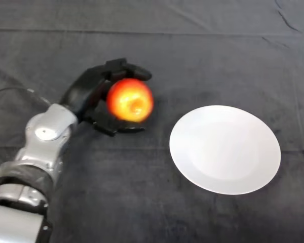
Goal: Move the apple to the plate
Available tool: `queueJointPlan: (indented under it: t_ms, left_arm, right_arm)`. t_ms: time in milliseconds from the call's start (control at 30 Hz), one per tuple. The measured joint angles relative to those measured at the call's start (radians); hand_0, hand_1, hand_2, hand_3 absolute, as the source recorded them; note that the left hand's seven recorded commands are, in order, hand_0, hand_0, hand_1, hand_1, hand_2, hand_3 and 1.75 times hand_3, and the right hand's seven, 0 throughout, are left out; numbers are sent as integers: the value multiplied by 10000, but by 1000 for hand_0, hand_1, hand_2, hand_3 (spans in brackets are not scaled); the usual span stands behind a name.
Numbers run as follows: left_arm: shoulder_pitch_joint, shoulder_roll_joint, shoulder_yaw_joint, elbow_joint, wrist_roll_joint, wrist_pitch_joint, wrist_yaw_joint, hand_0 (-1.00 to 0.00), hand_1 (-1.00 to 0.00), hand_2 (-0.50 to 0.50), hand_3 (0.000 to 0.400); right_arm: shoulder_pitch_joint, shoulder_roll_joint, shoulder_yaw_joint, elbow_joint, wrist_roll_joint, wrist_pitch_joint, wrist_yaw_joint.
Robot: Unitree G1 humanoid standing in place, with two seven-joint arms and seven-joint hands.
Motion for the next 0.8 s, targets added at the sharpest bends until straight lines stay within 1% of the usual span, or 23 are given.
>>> queueJointPlan:
  t_ms: [200,333,533,733,800]
  left_arm:
    - [-19,-672,-558,-2,322,-91,82,-1000,-1000,0,400]
    - [-47,-954,-946,-2,526,-173,77,-1000,-1000,0,400]
    - [-211,-1035,-1677,-1,751,-200,47,-1000,-1000,0,400]
    - [-664,-1112,-2302,-1,965,-239,47,-1000,-1000,0,400]
    - [-787,-1232,-2417,-1,1005,-244,44,-1000,-1000,0,400]
  right_arm:
    - [3,-1,-4,0,0,-1,0]
    - [3,-2,-6,0,0,-1,0]
    - [2,-1,-3,0,0,-1,0]
    - [3,-2,-5,0,0,-1,0]
    - [2,-2,-4,0,0,-1,0]
